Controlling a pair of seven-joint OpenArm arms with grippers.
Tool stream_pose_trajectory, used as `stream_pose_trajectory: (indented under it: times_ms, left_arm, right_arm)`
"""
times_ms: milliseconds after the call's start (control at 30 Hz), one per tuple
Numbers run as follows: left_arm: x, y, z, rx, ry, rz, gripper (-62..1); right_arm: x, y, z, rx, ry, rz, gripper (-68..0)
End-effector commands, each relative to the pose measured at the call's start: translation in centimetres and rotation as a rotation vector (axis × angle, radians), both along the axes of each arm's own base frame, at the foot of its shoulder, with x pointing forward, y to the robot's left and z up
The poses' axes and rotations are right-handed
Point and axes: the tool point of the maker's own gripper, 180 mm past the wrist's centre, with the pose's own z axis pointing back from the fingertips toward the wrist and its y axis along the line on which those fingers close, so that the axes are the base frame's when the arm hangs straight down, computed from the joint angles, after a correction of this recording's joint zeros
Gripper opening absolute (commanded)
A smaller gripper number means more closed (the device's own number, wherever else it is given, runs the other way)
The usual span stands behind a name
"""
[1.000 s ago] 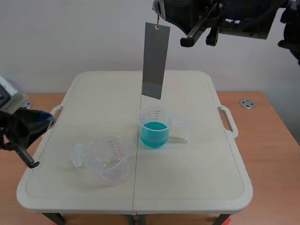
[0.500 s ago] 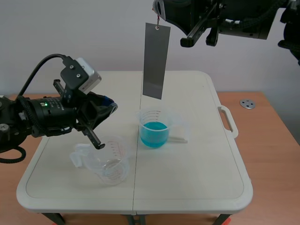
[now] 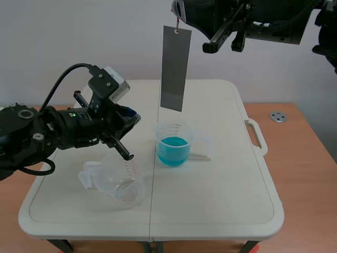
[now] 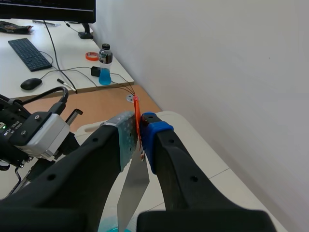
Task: Hold the metal plate by the orange handle, dip it into the blue solution, take it out and point at it, then put the plate back in the beaker on the left.
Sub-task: 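Raise the plate and point at it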
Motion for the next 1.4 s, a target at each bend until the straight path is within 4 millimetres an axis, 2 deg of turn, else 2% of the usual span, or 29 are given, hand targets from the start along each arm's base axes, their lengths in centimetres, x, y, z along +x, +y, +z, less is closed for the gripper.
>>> stream_pose_trajectory:
  times_ms: [0,467,633,833,1067,1233,1367]
  left_arm:
    - [0.6,-0.4,1.6,-0.025,-0.041,-0.007,-52.6]
    - [0.6,-0.2,1.6,-0.02,-0.043,-0.006,-52.6]
    - [1.0,2.3,1.7,0.016,-0.066,0.039,-52.6]
    - [0.3,7.8,3.0,0.102,-0.148,0.124,-52.5]
    - [-1.6,17.1,4.2,0.244,-0.199,0.281,-52.5]
    - [-3.9,24.5,4.0,0.408,-0.195,0.429,-52.5]
    - [-7.0,29.3,3.0,0.549,-0.165,0.532,-52.5]
  right_arm:
    - [0.0,-0.2,2.1,0.036,-0.05,0.001,-66.0]
    - [0.0,-0.2,2.1,0.035,-0.05,0.001,-66.0]
    - [0.1,-0.2,2.1,0.033,-0.049,0.0,-66.0]
    - [0.0,-0.2,2.1,0.033,-0.049,0.001,-66.0]
    - [0.0,-0.2,2.1,0.034,-0.049,0.002,-66.0]
    - [-0.2,0.2,2.0,0.031,-0.047,0.013,-66.0]
    - [-0.6,0.8,1.7,0.03,-0.042,0.036,-66.0]
